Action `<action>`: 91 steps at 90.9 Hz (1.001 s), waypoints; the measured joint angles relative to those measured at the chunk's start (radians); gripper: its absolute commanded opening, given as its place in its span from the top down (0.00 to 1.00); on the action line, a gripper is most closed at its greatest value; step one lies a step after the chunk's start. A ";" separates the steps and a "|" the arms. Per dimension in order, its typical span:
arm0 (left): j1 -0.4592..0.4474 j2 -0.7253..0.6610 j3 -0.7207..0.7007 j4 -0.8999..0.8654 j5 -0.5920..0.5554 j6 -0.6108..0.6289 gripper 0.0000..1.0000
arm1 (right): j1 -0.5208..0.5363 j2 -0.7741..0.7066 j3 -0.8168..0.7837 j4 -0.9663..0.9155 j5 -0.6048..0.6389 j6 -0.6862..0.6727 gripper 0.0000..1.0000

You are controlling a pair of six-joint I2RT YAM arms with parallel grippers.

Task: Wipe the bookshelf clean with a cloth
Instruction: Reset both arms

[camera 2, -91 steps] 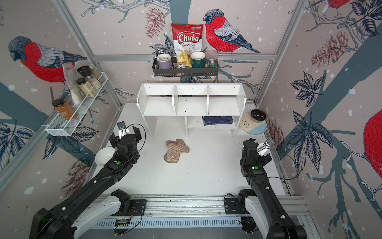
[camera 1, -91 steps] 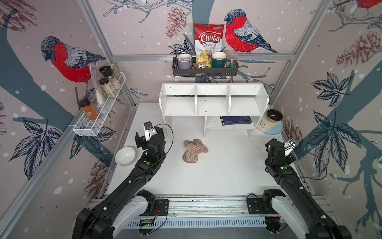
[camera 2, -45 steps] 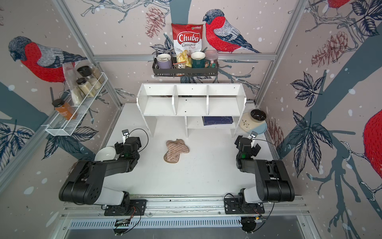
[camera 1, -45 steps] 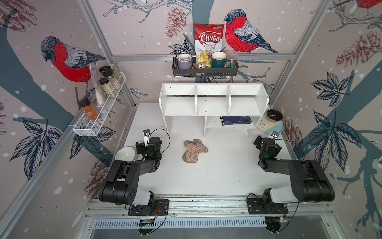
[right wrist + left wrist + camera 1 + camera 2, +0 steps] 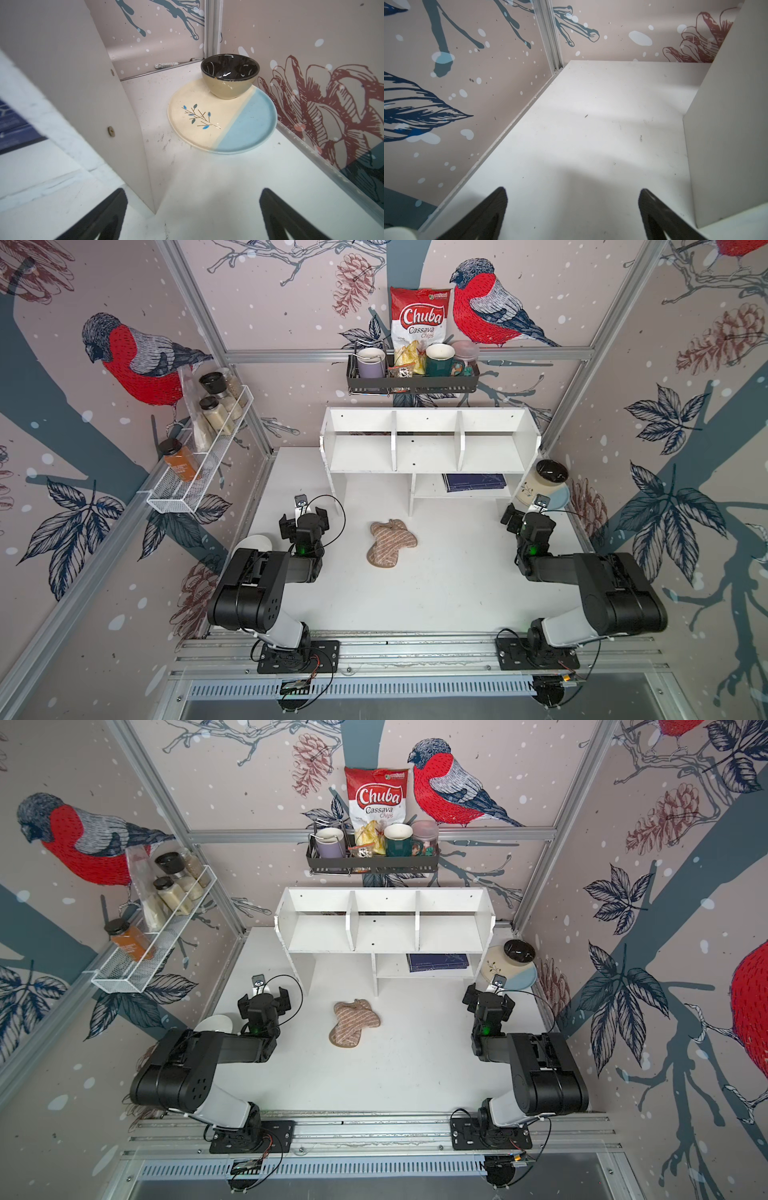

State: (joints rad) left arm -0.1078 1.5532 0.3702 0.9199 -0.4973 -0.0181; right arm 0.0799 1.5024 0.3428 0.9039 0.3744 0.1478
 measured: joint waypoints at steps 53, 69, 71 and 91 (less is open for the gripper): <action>0.010 0.003 0.010 -0.009 0.052 0.011 0.01 | 0.004 0.001 0.001 0.000 0.015 -0.015 0.00; 0.013 0.003 0.010 -0.014 0.065 0.010 0.01 | 0.004 0.002 0.003 0.000 0.015 -0.015 0.00; 0.013 0.003 0.010 -0.014 0.069 0.011 0.02 | 0.004 0.002 0.003 0.000 0.015 -0.015 0.00; 0.013 0.003 0.010 -0.014 0.074 0.010 0.01 | 0.004 0.002 0.003 0.000 0.016 -0.015 0.00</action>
State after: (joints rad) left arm -0.0948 1.5562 0.3805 0.9058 -0.4236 -0.0078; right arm 0.0841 1.5043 0.3458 0.9039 0.3901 0.1329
